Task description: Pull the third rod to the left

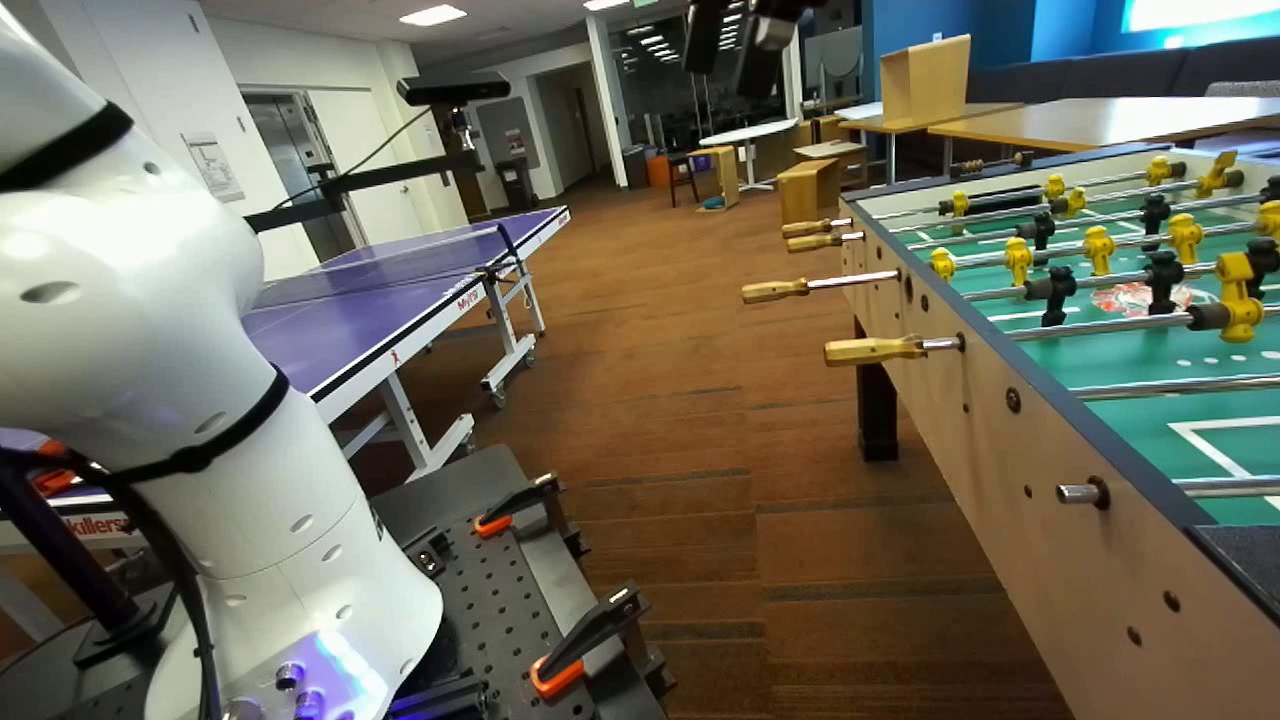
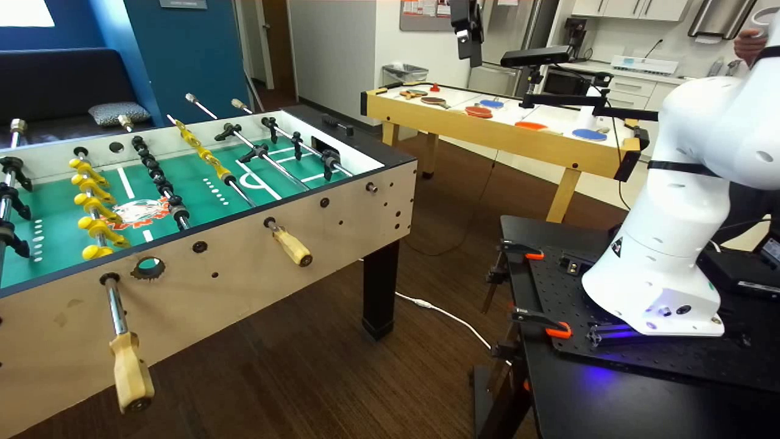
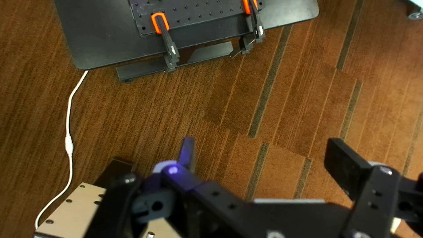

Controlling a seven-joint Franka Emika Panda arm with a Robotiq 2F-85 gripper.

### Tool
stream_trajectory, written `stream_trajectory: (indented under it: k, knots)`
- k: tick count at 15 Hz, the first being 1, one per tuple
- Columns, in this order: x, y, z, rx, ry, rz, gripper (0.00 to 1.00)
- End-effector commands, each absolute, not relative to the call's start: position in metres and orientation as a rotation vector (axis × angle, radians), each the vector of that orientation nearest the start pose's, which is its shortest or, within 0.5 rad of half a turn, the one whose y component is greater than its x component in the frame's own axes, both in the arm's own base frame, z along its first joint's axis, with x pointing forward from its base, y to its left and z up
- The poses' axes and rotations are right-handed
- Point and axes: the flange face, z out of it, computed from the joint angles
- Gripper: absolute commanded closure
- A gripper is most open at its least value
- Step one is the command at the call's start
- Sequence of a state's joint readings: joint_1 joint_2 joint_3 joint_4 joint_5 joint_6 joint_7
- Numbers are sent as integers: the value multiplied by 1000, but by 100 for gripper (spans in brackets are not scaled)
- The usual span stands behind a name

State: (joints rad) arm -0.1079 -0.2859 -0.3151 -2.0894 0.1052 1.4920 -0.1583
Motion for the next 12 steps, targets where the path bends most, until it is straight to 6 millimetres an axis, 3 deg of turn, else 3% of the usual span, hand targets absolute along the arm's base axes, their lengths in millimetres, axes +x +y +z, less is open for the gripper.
stream_trajectory:
  k: [1, 4, 6, 8, 12]
  knots:
    - [398, -179, 518, -2821, 350, 372, 0]
    - [398, -179, 518, -2821, 350, 372, 0]
    - [418, -170, 512, -2827, 396, 327, 0]
    - [445, -160, 501, -2831, 410, 217, 0]
    - [508, -134, 453, -2816, 438, 58, 0]
